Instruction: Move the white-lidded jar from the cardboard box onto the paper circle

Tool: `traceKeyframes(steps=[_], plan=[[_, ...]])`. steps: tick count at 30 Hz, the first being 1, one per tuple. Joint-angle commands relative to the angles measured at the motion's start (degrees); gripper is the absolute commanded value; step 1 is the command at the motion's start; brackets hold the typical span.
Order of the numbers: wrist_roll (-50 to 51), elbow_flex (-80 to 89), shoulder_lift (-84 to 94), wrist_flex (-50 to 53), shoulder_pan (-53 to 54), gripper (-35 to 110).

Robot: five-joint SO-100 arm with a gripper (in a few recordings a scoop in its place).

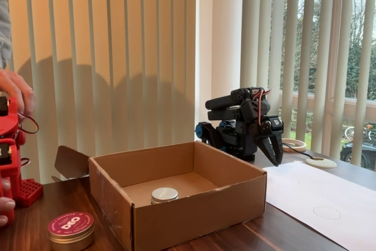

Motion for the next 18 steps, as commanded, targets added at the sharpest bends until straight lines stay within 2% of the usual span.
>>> traceKeyframes(steps=[1,4,11,18], plan=[[-0.1,-3.5,3.7,2.7,-0.9,27],[-0.1,-3.5,3.7,2.7,-1.0,36],[-2.8,-3.4,3.5,1.4,-1.4,40],[-17.2,-8.8,-5.0,-11.3,3.9,40]])
